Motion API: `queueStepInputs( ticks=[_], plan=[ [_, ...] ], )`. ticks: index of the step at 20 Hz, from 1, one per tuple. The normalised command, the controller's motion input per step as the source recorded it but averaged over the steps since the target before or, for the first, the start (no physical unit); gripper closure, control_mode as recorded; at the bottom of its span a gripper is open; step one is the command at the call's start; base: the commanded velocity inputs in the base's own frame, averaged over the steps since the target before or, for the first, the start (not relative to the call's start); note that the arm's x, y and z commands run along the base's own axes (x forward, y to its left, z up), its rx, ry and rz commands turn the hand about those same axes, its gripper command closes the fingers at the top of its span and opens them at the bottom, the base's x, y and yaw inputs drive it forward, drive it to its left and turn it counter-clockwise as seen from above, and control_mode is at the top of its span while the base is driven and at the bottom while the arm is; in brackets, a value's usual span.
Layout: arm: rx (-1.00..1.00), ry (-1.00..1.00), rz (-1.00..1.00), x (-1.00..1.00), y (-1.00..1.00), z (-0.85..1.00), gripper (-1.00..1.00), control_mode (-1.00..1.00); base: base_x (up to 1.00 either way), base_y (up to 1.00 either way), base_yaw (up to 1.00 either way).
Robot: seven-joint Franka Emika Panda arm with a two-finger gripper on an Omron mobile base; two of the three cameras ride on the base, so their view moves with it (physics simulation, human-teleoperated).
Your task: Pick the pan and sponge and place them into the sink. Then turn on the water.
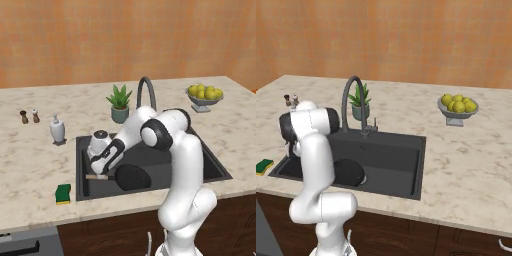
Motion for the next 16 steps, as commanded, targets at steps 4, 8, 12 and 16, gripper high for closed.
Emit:
queueStepInputs(
  ticks=[4,8,12,16],
  plan=[
    [0.00,0.00,0.03,-0.09,-0.29,0.99,-1.00,-1.00,0.00,0.00,0.00],
    [0.01,0.00,0.14,-0.69,-0.31,1.00,-1.00,-1.00,0.00,0.00,0.00],
    [0.00,0.00,0.24,-0.91,-0.07,0.91,-1.00,-1.00,0.00,0.00,0.00],
    [0.00,0.01,0.38,-0.61,0.09,0.76,-1.00,-1.00,0.00,0.00,0.00]
  ],
)
